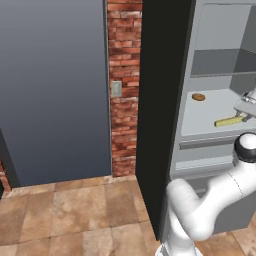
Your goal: Retrieve the butter from the fridge and place it on a plate on the dining table. Then retrieve the butter knife by the fridge and place it near the plate.
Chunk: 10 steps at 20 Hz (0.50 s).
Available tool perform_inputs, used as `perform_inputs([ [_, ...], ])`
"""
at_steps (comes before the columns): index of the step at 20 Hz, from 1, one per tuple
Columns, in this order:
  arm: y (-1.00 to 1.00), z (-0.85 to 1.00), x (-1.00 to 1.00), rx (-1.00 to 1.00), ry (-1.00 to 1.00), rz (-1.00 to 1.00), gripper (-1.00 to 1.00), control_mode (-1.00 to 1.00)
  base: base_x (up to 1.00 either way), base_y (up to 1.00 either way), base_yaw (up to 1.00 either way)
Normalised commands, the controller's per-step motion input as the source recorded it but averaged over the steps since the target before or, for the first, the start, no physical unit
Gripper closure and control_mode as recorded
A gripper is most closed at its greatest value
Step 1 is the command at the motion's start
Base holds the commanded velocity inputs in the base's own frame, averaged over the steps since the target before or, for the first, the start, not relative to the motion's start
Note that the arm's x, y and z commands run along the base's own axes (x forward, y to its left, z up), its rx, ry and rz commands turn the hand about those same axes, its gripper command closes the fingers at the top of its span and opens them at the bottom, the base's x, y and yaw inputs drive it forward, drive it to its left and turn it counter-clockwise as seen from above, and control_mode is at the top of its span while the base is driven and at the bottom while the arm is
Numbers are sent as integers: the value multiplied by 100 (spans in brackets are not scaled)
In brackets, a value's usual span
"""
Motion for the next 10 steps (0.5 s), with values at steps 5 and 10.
perform_inputs([
  [5, 95, 11, -100, -19, -6, -10, 100, -100, 0, 0, 0],
  [10, 90, 10, -100, -23, -15, -10, 100, -100, 0, 0, 0],
])
